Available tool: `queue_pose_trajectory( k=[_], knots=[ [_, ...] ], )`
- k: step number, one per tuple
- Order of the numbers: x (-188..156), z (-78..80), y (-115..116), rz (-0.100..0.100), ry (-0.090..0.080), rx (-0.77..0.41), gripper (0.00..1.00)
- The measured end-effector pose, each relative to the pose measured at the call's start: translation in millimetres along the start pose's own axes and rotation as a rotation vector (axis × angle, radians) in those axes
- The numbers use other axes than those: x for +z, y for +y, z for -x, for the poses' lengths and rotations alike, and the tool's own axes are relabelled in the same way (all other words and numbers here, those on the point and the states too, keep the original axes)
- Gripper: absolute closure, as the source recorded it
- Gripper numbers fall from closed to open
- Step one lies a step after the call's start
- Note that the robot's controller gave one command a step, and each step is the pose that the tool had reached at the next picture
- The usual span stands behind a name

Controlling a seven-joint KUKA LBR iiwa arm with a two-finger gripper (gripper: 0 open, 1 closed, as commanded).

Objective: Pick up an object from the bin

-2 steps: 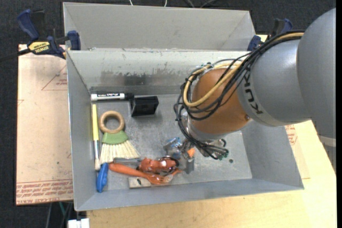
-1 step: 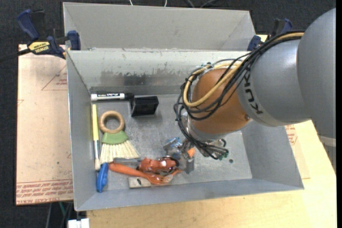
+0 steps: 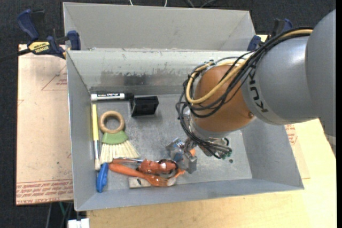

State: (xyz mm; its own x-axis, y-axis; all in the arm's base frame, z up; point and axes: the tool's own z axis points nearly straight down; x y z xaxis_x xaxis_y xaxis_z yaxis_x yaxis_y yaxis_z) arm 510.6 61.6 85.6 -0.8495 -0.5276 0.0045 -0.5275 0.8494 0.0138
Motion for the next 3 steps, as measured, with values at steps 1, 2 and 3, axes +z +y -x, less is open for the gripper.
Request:
queue_pose_trajectory(
  k=[1,2,3],
  knots=[
    [-44.2,1.5,0.0,-0.002,-0.006,0.002,1.00],
    [-79.6,1.6,0.6,-0.002,-0.006,0.003,1.00],
    [-100.8,1.9,0.6,-0.003,-0.008,0.003,1.00]
  ],
)
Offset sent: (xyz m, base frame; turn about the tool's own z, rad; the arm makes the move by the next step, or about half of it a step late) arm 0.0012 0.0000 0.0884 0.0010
